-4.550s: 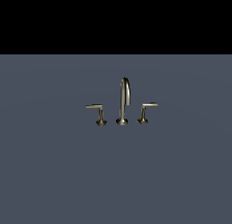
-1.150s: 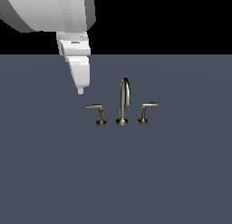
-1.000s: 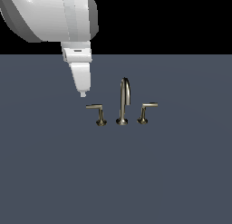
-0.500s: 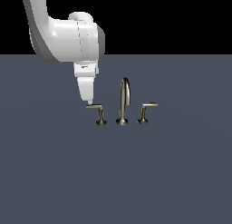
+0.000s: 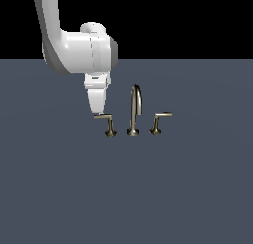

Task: Turn on the faucet by rotating a designated handle.

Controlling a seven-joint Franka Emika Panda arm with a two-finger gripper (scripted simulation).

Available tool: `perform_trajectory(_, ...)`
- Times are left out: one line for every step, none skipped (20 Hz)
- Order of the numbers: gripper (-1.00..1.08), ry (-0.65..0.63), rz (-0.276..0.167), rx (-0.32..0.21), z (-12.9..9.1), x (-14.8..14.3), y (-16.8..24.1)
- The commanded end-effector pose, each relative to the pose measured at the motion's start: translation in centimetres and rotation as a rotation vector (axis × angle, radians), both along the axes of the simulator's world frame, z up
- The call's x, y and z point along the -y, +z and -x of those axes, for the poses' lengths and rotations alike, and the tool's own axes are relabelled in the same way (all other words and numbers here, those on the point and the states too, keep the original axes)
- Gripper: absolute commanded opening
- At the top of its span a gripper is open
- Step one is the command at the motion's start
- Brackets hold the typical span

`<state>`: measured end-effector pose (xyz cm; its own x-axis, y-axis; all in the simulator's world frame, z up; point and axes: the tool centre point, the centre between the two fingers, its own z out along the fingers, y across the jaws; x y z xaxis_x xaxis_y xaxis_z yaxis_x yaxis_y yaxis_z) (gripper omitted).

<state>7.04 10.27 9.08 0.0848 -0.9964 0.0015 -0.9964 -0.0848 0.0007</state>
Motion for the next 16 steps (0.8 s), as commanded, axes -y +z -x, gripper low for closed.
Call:
perform_trajectory(-1.0,-0.002,0.0,0.001,-0.1,0.0,0.0)
perform_trajectory(-1.0,-0.002,0.0,0.001,-0.1,0.0,0.0)
perform_trajectory(-1.0,-0.001,0.0,0.0,0.0,0.0,0.0)
perform_trajectory(-1.0,-0.001,0.0,0.0,0.3,-0.1,0.0)
perform_trajectory(-1.0,-0.001,0.0,0.0,0.6,-0.3,0.0)
perform_trajectory(-1.0,-0.001,0.0,0.0,0.9,-0.4,0.0)
perform_trajectory(-1.0,-0.002,0.0,0.0,1.2,-0.5,0.0)
perform_trajectory(-1.0,-0.002,0.0,0.0,1.5,-0.7,0.0)
perform_trajectory(-1.0,-0.002,0.0,0.0,1.8,-0.8,0.0)
perform_trajectory(-1.0,-0.002,-0.001,0.0,2.1,-0.9,0.0)
perform_trajectory(-1.0,-0.002,-0.001,0.0,2.4,-1.1,0.0)
perform_trajectory(-1.0,-0.002,-0.001,0.0,2.7,-1.2,0.0)
perform_trajectory(-1.0,-0.002,-0.001,0.0,3.0,-1.4,0.0)
perform_trajectory(-1.0,-0.002,-0.001,0.001,3.3,-1.5,0.0)
perform_trajectory(-1.0,-0.002,-0.001,0.001,3.7,-1.7,0.0)
perform_trajectory(-1.0,-0.002,-0.001,0.001,3.7,-1.7,0.0)
